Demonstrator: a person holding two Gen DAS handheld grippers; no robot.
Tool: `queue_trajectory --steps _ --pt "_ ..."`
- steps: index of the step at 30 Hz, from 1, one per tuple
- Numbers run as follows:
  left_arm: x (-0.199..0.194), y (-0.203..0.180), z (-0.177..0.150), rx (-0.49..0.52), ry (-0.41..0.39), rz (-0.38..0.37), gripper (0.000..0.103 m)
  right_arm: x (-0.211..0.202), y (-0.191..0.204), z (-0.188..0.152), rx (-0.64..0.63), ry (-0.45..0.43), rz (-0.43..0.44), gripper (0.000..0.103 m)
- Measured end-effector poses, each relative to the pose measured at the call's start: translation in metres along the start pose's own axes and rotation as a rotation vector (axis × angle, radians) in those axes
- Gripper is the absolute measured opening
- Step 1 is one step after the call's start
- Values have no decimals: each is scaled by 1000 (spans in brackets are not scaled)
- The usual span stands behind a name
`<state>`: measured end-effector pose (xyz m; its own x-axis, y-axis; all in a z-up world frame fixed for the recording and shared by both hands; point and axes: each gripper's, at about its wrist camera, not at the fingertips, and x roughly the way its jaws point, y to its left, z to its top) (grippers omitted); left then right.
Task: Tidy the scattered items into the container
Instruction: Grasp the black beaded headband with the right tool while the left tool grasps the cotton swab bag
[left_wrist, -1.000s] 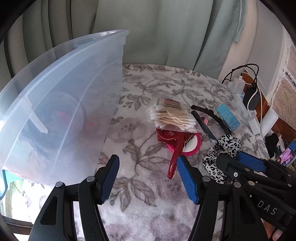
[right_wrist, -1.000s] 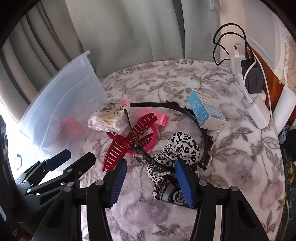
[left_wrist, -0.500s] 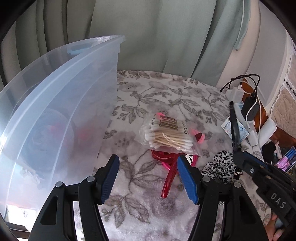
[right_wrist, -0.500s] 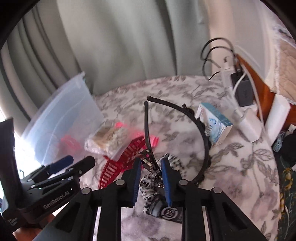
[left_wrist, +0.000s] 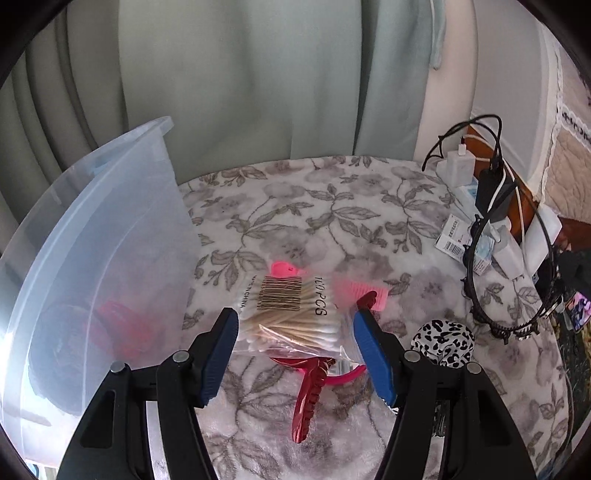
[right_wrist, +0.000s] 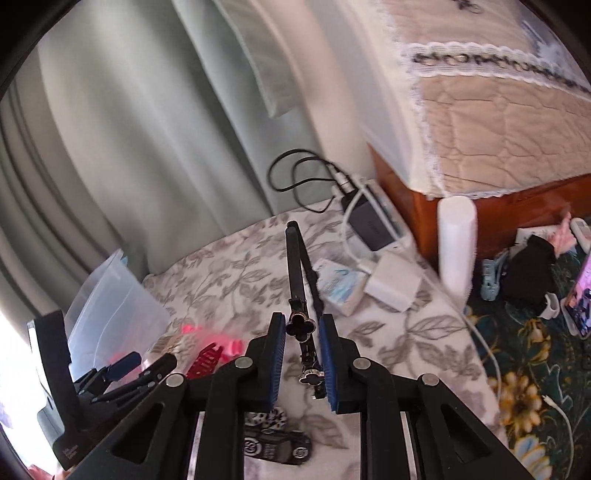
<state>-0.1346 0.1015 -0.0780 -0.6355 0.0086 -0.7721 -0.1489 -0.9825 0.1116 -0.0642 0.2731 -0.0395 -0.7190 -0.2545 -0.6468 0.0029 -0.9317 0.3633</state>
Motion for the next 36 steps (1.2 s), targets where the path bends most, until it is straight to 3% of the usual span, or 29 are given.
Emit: queue_trajectory --steps 2,6,13,30,32,36 --pt "7 -8 -1 44 13 19 68 5 -10 0 22 25 -32 23" --pt "19 -12 -7 99 11 82 69 16 -31 -3 97 80 -12 24" --pt "22 12 0 3 5 42 71 31 -28 -8 77 116 8 24" --pt "25 37 4 -120 -2 -33 71 42 -30 -16 92 147 16 24" --pt "28 35 7 -112 -2 -37 68 41 -31 -16 92 152 19 24" --pt "32 31 11 -91 5 -49 40 41 -32 -17 95 157 15 24"
